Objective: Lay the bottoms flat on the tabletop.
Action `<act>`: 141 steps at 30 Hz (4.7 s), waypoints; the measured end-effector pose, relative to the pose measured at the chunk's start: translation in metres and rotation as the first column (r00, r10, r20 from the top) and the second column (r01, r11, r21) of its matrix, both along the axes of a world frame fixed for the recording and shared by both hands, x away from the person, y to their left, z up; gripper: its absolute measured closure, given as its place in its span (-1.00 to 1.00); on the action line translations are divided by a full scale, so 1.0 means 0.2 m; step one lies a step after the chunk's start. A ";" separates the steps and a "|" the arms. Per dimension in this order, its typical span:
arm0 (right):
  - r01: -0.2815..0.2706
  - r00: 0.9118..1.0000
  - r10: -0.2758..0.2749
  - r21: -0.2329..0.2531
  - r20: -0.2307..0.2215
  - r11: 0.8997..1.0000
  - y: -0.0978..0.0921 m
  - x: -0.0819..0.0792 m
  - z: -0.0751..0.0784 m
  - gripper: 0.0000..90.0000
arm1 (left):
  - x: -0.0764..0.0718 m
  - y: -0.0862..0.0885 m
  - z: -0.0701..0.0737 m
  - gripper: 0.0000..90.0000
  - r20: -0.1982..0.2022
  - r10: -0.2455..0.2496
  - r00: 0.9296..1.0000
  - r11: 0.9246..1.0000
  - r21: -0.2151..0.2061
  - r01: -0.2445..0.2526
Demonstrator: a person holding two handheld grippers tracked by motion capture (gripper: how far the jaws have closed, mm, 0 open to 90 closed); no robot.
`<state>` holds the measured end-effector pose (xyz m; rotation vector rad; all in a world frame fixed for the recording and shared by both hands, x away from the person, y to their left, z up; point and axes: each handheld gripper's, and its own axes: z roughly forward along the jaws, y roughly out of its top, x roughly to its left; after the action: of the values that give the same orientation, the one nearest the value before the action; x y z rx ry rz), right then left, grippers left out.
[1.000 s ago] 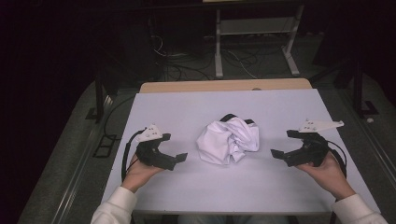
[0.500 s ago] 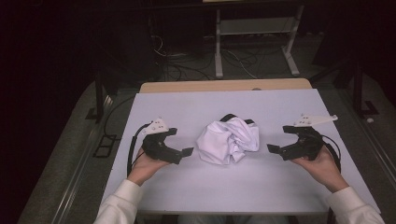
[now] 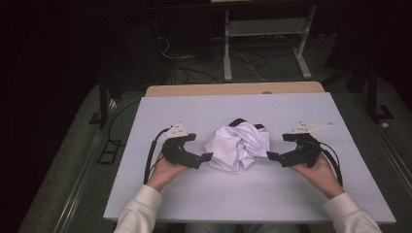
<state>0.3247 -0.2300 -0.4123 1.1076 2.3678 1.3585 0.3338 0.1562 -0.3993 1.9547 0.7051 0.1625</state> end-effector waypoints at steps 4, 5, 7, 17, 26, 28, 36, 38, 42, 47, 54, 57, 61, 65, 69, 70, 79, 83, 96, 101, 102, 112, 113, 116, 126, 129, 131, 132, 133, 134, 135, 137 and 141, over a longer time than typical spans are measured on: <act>-0.020 1.000 0.020 -0.009 -0.001 1.000 0.05 0.00 -0.02 -1.00 | 0.00 -0.03 -0.03 -1.00 -0.001 -0.002 1.000 1.000 -0.002 0.002; -0.020 1.000 0.020 -0.009 -0.001 1.000 0.05 0.00 -0.02 -1.00 | 0.00 -0.03 -0.03 -1.00 -0.001 -0.002 1.000 1.000 -0.002 0.002; -0.029 1.000 0.029 -0.003 -0.001 1.000 0.08 0.00 -0.02 -1.00 | 0.00 -0.04 -0.04 -1.00 -0.006 -0.013 1.000 1.000 0.014 0.013; -0.052 0.999 0.052 -0.016 -0.002 0.999 0.15 0.00 -0.05 -1.00 | -0.03 -0.10 -0.10 -1.00 -0.020 -0.055 0.998 0.998 0.023 0.055; -0.077 0.997 0.076 -0.030 -0.009 0.997 0.20 -0.02 -0.06 -1.00 | -0.05 -0.16 -0.14 -1.00 -0.036 -0.094 0.995 0.994 0.047 0.095; -0.086 0.996 0.085 -0.038 -0.010 0.996 0.22 -0.03 -0.06 -1.00 | -0.05 -0.18 -0.14 -1.00 -0.037 -0.104 0.994 0.993 0.055 0.106; -0.113 0.993 0.112 -0.057 -0.022 0.992 0.27 -0.04 -0.08 -1.00 | -0.07 -0.22 -0.17 -1.00 -0.048 -0.128 0.991 0.988 0.084 0.132; -0.112 0.993 0.111 -0.064 -0.027 0.992 0.28 -0.04 -0.09 -1.00 | -0.07 -0.24 -0.18 -1.00 -0.051 -0.136 0.989 0.985 0.096 0.140; -0.117 0.993 0.115 -0.064 -0.036 0.991 0.30 -0.02 -0.12 -0.90 | -0.08 -0.28 -0.21 -1.00 -0.053 -0.156 0.986 0.977 0.135 0.162; -0.131 0.991 0.127 -0.086 -0.052 0.988 0.33 0.00 -0.16 -0.70 | -0.08 -0.32 -0.23 -1.00 -0.053 -0.172 0.984 0.970 0.166 0.179; -0.120 0.991 0.111 -0.150 -0.070 0.981 0.37 0.04 -0.22 -0.50 | -0.06 -0.37 -0.28 -0.81 -0.054 -0.178 0.982 0.960 0.208 0.186; -0.105 0.994 0.095 -0.182 -0.059 0.978 0.39 0.05 -0.23 -0.33 | -0.05 -0.38 -0.29 -0.68 -0.033 -0.168 0.985 0.957 0.235 0.171; -0.066 0.997 0.057 -0.201 -0.048 0.977 0.41 0.06 -0.23 -0.07 | -0.05 -0.41 -0.30 -0.55 0.002 -0.134 0.991 0.952 0.278 0.128; -0.040 0.999 0.033 -0.207 -0.033 0.977 0.41 0.07 -0.22 0.42 | -0.04 -0.44 -0.30 -0.09 0.055 -0.104 0.993 0.943 0.323 0.080; -0.027 0.999 0.017 -0.212 -0.049 0.977 0.40 0.07 -0.20 0.67 | -0.02 -0.44 -0.29 0.34 0.068 -0.089 0.994 0.942 0.330 0.062; -0.026 0.998 0.014 -0.208 -0.058 0.978 0.39 0.08 -0.20 0.69 | -0.02 -0.44 -0.29 0.46 0.070 -0.085 0.994 0.942 0.330 0.057; -0.030 0.994 0.020 -0.086 -0.106 0.996 0.29 0.10 -0.08 0.73 | 0.02 -0.39 -0.16 0.77 0.059 -0.101 0.993 0.949 0.306 0.079; -0.016 0.995 0.014 -0.019 -0.098 1.000 0.20 0.10 -0.01 0.74 | 0.03 -0.32 -0.08 0.77 0.067 -0.089 0.994 0.959 0.274 0.068; -0.026 0.996 0.033 0.088 -0.083 0.996 0.01 0.02 0.13 0.74 | -0.01 -0.19 0.12 0.77 0.090 -0.136 0.987 0.977 0.180 0.118; -0.051 0.988 0.070 0.137 -0.139 0.989 -0.02 -0.04 0.11 0.74 | -0.06 -0.17 0.15 0.77 0.003 -0.275 0.961 0.956 0.105 0.273; -0.051 0.988 0.070 0.137 -0.139 0.989 -0.02 -0.04 0.11 0.74 | -0.06 -0.17 0.15 0.77 0.003 -0.275 0.961 0.956 0.105 0.273; -0.147 0.944 0.149 0.026 -0.295 0.989 -0.04 -0.22 -0.05 0.73 | -0.19 -0.21 -0.04 0.76 -0.236 -0.466 0.853 0.855 0.130 0.503; -0.147 0.944 0.149 0.026 -0.295 0.989 -0.04 -0.22 -0.05 0.73 | -0.20 -0.22 -0.07 0.76 -0.263 -0.475 0.839 0.839 0.151 0.523; -0.163 0.922 0.149 -0.008 -0.358 0.987 -0.05 -0.23 -0.12 0.73 | -0.23 -0.25 -0.14 0.74 -0.331 -0.492 0.805 0.802 0.187 0.567; -0.150 0.922 0.131 -0.026 -0.363 0.988 -0.09 -0.29 -0.14 0.16 | -0.22 -0.25 -0.15 0.64 -0.349 -0.508 0.788 0.796 0.159 0.584; -0.125 0.943 0.115 -0.012 -0.313 0.992 -0.11 -0.29 -0.11 -0.10 | -0.23 -0.25 -0.13 0.56 -0.341 -0.516 0.786 0.799 0.139 0.585; -0.112 0.958 0.106 -0.006 -0.266 0.994 -0.12 -0.29 -0.07 -0.31 | -0.23 -0.25 -0.11 0.44 -0.323 -0.530 0.784 0.801 0.115 0.588; -0.099 0.964 0.096 0.000 -0.248 0.995 -0.12 -0.28 -0.06 -0.39 | -0.24 -0.24 -0.10 0.37 -0.308 -0.533 0.788 0.805 0.104 0.585; -0.086 0.968 0.085 0.007 -0.235 0.996 -0.13 -0.27 -0.04 -0.48 | -0.24 -0.24 -0.09 0.30 -0.295 -0.538 0.790 0.808 0.088 0.583; -0.067 0.973 0.073 0.035 -0.219 0.997 -0.14 -0.24 -0.02 -0.61 | -0.24 -0.24 -0.07 0.18 -0.279 -0.542 0.793 0.811 0.074 0.580; -0.067 0.973 0.073 0.035 -0.219 0.997 -0.14 -0.24 -0.02 -0.61 | -0.24 -0.23 -0.06 0.18 -0.268 -0.541 0.797 0.816 0.061 0.575; -0.052 0.976 0.063 0.058 -0.207 0.997 -0.15 -0.20 0.00 -0.70 | -0.24 -0.22 -0.05 0.03 -0.234 -0.532 0.814 0.832 0.034 0.553; -0.037 0.977 0.049 0.062 -0.208 0.997 -0.15 -0.10 0.01 -0.89 | -0.22 -0.18 -0.03 -0.22 -0.172 -0.474 0.863 0.877 -0.012 0.480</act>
<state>0.3056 -0.2607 -0.4099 1.2800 2.5265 1.3951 0.2891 0.1210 -0.4046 2.1293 0.3034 -0.3044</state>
